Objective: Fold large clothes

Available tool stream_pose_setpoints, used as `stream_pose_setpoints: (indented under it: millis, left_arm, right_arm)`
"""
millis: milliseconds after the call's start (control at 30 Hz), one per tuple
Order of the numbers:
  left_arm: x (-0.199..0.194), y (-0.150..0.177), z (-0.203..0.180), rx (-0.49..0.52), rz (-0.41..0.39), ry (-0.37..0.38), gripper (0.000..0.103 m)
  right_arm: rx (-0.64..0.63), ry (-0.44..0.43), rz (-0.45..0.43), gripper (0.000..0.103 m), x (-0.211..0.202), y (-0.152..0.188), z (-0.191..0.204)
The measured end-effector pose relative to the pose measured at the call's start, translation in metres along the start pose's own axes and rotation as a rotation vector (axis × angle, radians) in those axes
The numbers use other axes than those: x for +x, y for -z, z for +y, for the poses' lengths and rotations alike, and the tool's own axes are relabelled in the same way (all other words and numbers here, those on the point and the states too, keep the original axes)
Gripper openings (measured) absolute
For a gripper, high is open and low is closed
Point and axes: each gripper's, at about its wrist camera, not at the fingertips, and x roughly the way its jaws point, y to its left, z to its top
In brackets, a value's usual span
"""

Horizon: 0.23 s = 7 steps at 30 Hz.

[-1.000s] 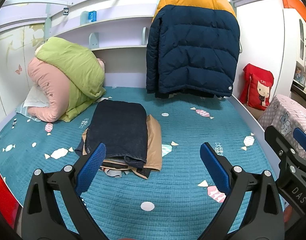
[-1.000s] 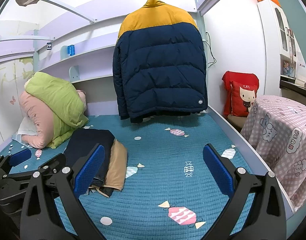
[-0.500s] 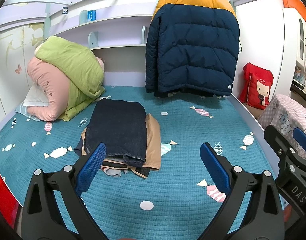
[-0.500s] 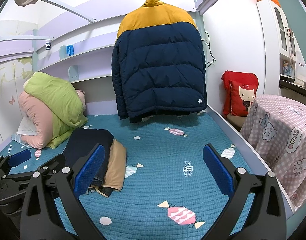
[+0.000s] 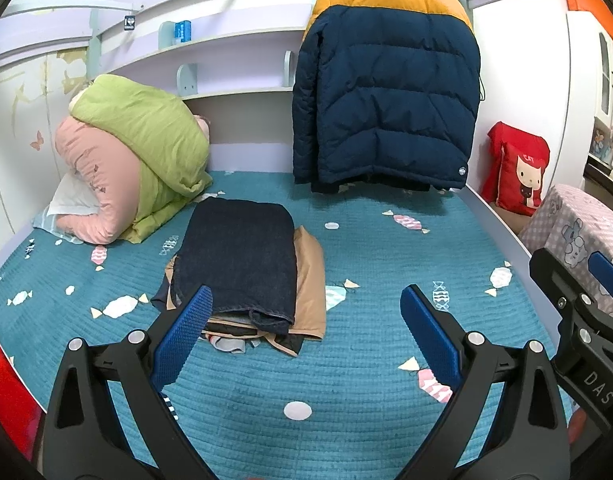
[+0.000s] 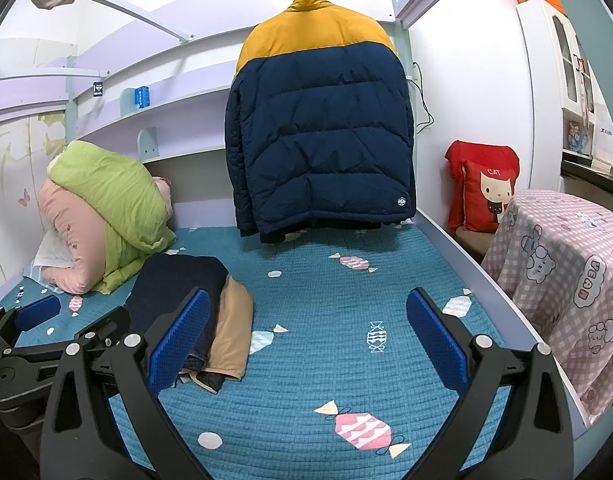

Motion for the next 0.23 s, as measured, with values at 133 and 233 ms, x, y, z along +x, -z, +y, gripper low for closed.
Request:
stream_pose_setpoints:
  millis: [133, 233]
  left_arm:
    - [0.0001, -0.0003, -0.0006, 0.000, 0.002, -0.010, 0.095]
    - [0.0009, -0.0008, -0.0015, -0.003, 0.008, -0.005, 0.096]
  right_arm:
    - [-0.002, -0.002, 0.002, 0.095, 0.0019, -0.0002, -0.0002]
    - [-0.001, -0.003, 0.002, 0.095, 0.0020, -0.0004, 0.0001]
